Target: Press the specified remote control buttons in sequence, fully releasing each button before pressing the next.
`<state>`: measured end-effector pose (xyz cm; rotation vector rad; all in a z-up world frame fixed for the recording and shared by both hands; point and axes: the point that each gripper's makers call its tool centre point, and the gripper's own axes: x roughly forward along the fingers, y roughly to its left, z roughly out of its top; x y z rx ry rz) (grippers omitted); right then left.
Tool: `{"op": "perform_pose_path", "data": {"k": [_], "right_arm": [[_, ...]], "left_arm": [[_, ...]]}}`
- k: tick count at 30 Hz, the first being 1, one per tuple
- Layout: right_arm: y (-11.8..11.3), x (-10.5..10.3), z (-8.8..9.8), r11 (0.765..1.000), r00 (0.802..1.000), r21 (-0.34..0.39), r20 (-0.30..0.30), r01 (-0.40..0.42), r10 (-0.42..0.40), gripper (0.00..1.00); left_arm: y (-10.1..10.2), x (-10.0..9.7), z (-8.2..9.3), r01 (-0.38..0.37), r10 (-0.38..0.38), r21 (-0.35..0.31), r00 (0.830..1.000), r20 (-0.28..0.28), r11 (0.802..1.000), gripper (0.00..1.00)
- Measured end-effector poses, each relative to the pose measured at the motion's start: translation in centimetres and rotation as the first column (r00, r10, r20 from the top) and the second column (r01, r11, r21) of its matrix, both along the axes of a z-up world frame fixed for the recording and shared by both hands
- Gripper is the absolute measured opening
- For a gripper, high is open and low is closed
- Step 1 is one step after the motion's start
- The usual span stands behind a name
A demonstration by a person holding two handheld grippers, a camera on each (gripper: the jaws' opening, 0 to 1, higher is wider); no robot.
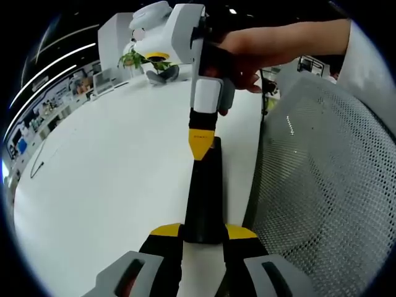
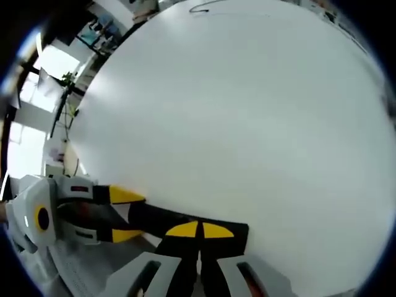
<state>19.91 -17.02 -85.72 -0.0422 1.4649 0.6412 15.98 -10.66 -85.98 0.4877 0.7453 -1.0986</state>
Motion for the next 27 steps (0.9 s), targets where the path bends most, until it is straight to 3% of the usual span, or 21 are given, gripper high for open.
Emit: {"op": "perform_pose_path", "data": {"k": [5,9,17,27], "right_arm": [[-0.1,-0.14,0.16,0.999,0.999,0.039,-0.001,0.034,-0.034,0.0],[-0.16,-0.06,0.18,0.989,0.993,0.087,-0.008,0.12,-0.12,0.0],[-0.23,-0.07,0.4,0.974,0.983,0.138,-0.008,0.181,-0.181,0.0],[-0.15,-0.78,0.52,0.984,0.991,0.118,0.011,0.131,-0.133,0.0]], "left_arm": [[-0.02,0.0,0.01,0.0,0.0,0.002,1.0,0.001,1.0,0.24],[-0.02,0.0,0.01,0.001,-0.001,0.002,1.0,0.001,1.0,0.24],[-0.02,-0.02,0.01,0.002,-0.002,0.002,1.0,0.001,1.0,0.24],[-0.01,-0.05,0.04,0.001,-0.001,0.0,1.0,0.001,1.0,0.24]]}}
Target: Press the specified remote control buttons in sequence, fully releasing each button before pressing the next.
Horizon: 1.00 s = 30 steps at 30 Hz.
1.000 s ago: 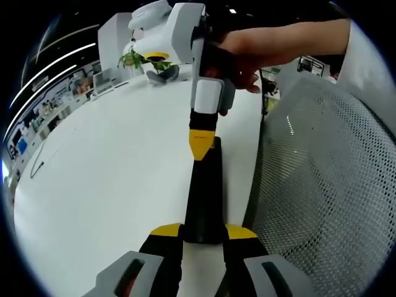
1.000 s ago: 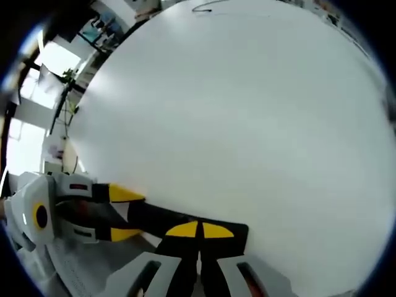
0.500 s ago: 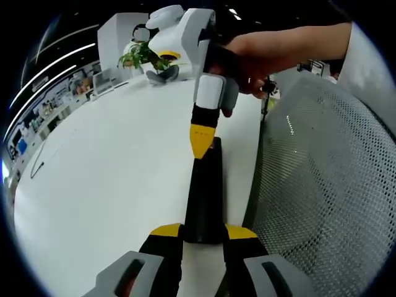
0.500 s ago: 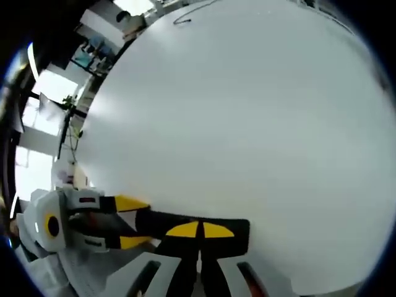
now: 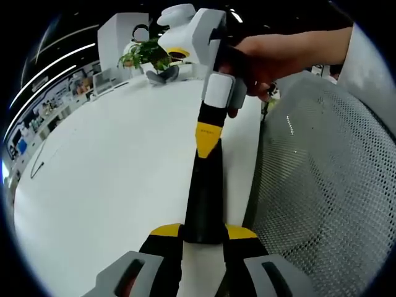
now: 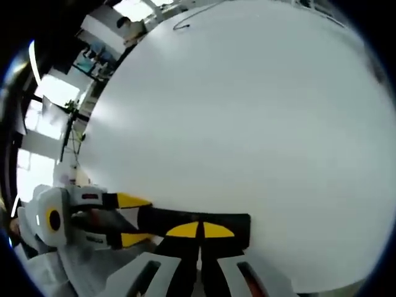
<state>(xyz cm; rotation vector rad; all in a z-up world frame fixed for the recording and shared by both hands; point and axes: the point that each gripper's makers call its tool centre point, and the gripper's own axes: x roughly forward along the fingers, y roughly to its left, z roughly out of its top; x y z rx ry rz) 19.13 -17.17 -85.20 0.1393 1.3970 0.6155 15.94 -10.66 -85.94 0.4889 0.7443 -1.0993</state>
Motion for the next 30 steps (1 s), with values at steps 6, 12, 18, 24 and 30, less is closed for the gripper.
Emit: {"op": "perform_pose_path", "data": {"k": [6,12,18,24,30], "right_arm": [[0.35,-0.58,0.28,1.0,1.0,0.021,-0.01,-0.009,0.009,0.0],[0.34,-0.64,0.14,1.0,1.0,0.013,-0.014,-0.022,0.022,0.0],[0.54,-0.92,-0.02,0.998,0.998,-0.014,-0.004,-0.058,0.058,0.0],[0.55,-0.81,-0.14,0.994,0.995,-0.045,0.006,-0.097,0.097,0.0],[0.61,-0.66,-0.36,0.986,0.992,-0.112,0.016,-0.122,0.125,0.0]], "left_arm": [[0.0,0.0,0.01,0.0,0.0,-0.001,1.0,0.0,1.0,0.24],[0.0,0.01,0.01,-0.001,0.001,-0.002,1.0,-0.001,1.0,0.24],[-0.03,0.02,-0.01,0.002,-0.002,-0.003,1.0,0.0,1.0,0.25],[-0.07,0.01,-0.02,0.001,-0.001,-0.007,1.0,-0.001,1.0,0.25],[-0.06,0.06,-0.03,0.001,-0.001,-0.008,1.0,-0.001,1.0,0.25]]}}
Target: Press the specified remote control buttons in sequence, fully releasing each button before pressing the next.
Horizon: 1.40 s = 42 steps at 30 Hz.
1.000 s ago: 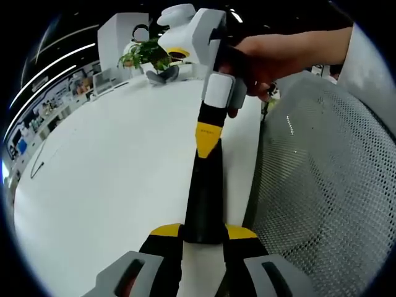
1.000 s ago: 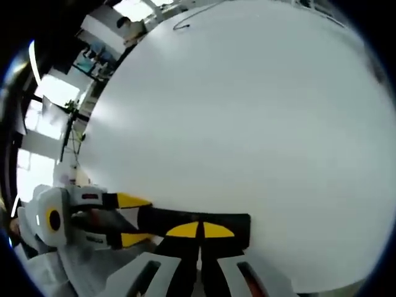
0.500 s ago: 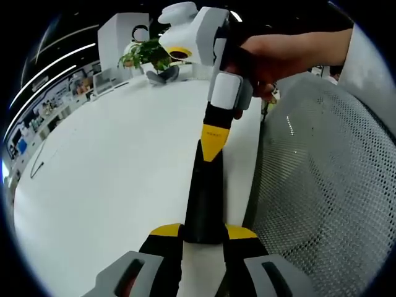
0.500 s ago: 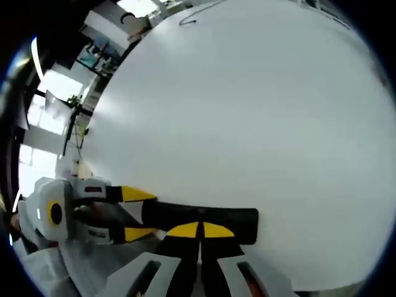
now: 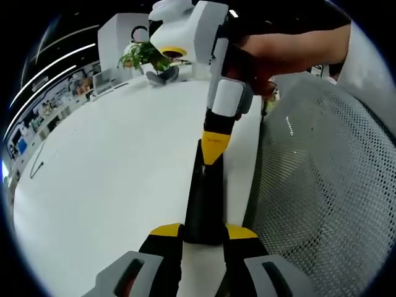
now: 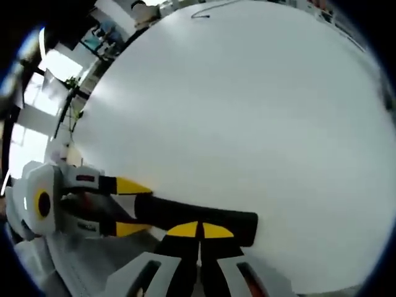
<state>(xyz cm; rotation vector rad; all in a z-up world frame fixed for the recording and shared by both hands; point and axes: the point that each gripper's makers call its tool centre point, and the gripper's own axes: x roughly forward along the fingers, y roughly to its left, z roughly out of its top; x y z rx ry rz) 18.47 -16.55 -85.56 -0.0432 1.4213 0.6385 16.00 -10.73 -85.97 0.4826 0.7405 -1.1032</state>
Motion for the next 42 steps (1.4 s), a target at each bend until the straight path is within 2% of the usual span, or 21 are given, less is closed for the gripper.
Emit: {"op": "perform_pose_path", "data": {"k": [5,7,10,14,17,24,29,33,42], "right_arm": [[-0.2,0.1,0.0,1.0,1.0,-0.024,-0.004,0.016,-0.016,0.0],[-0.3,0.1,0.0,0.999,0.999,-0.002,-0.005,0.034,-0.034,0.0],[-0.3,0.1,0.1,0.995,0.996,0.056,-0.037,0.088,-0.086,0.0],[-0.4,-0.1,0.2,0.993,0.996,0.083,-0.032,0.08,-0.078,0.0],[-0.4,-0.3,0.2,0.991,0.994,0.091,-0.052,0.1,-0.095,0.0],[-1.2,-1.4,0.1,0.997,0.995,0.044,-0.088,0.061,-0.057,0.0],[-1.6,-1.6,0.1,0.996,0.992,0.037,-0.106,0.075,-0.071,0.0],[-2.0,-1.4,0.1,0.998,0.994,-0.002,-0.097,0.057,-0.057,0.0],[-2.0,-1.4,0.1,0.999,0.993,-0.011,-0.107,0.04,-0.041,0.0]], "left_arm": [[0.0,0.0,0.0,-0.001,0.001,0.001,1.0,0.001,1.0,0.25],[0.0,0.0,0.0,-0.001,0.001,0.0,1.0,0.001,1.0,0.25],[0.0,0.0,0.0,0.0,0.0,0.001,1.0,0.003,1.0,0.25],[0.0,0.1,0.0,0.0,0.0,0.003,1.0,0.002,1.0,0.25],[0.0,0.1,0.0,-0.001,0.001,0.005,1.0,0.0,1.0,0.25],[-0.1,0.0,0.0,0.003,-0.003,0.003,1.0,0.001,1.0,0.25],[-0.1,-0.1,0.0,0.006,-0.006,0.001,1.0,0.003,1.0,0.25],[-0.1,-0.1,0.0,0.007,-0.007,0.0,1.0,0.003,1.0,0.25],[-0.1,-0.1,0.0,0.006,-0.006,-0.002,1.0,0.003,1.0,0.25]]}}
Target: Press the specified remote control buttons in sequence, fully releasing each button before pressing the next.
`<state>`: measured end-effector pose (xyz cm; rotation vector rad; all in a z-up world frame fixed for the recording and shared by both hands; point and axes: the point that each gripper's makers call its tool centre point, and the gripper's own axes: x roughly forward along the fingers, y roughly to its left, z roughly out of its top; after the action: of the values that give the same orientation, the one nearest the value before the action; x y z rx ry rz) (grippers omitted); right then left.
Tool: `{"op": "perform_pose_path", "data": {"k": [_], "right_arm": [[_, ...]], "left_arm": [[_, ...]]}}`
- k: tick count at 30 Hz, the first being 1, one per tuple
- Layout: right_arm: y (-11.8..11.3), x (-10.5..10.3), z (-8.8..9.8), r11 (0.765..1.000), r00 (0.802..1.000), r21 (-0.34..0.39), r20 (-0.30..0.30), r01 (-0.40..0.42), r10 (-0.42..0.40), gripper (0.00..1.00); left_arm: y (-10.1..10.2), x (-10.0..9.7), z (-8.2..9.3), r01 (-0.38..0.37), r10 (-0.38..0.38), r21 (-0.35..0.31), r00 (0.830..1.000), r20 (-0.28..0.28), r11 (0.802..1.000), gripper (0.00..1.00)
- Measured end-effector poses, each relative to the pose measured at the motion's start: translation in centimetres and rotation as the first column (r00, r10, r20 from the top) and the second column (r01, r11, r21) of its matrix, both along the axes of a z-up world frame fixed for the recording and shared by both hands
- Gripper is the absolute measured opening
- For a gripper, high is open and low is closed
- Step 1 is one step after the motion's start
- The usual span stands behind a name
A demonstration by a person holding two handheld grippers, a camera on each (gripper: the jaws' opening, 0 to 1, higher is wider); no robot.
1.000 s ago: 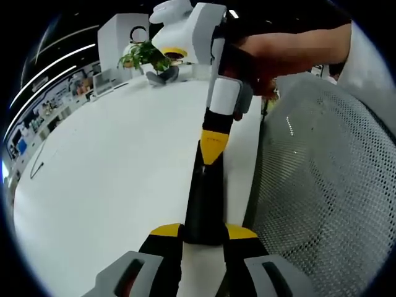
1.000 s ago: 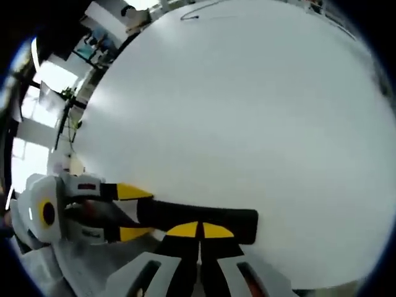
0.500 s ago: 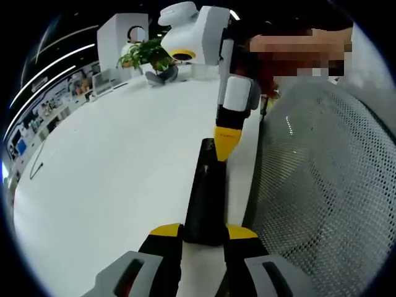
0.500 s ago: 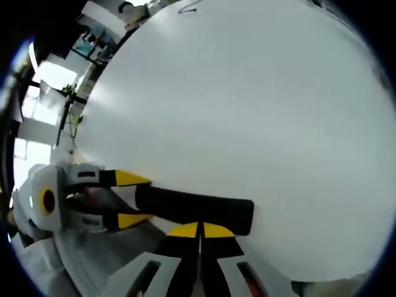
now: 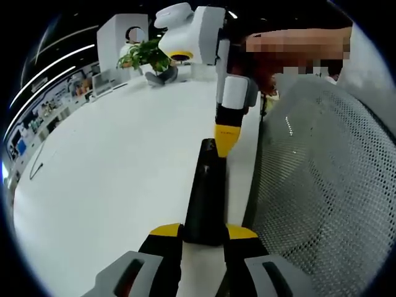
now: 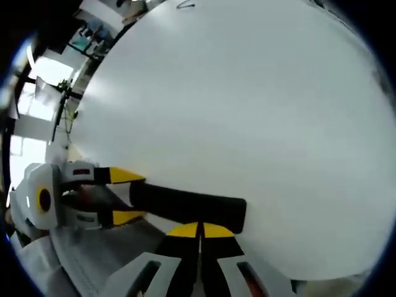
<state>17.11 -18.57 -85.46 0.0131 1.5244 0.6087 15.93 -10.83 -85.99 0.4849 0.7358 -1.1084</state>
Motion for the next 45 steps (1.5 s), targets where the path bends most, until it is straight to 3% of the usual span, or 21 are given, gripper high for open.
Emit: {"op": "perform_pose_path", "data": {"k": [17,30,37,45], "right_arm": [[0.1,-0.04,-0.27,0.995,0.997,-0.056,0.01,-0.079,0.08,0.0],[0.01,0.03,-0.49,0.986,0.994,-0.124,-0.037,-0.108,0.104,0.0],[-0.21,-0.07,-0.39,0.992,0.997,-0.102,-0.043,-0.071,0.067,0.0],[-0.31,-0.09,-0.25,1.0,1.0,-0.015,-0.013,0.012,-0.012,0.0]], "left_arm": [[-0.05,0.02,0.02,0.0,0.0,-0.005,1.0,0.0,1.0,0.25],[0.0,0.02,0.05,-0.001,0.001,-0.007,1.0,0.0,1.0,0.25],[-0.03,0.05,0.05,0.002,-0.002,-0.005,1.0,0.001,1.0,0.25],[-0.04,0.06,0.04,0.005,-0.005,0.001,1.0,0.004,1.0,0.25]]}}
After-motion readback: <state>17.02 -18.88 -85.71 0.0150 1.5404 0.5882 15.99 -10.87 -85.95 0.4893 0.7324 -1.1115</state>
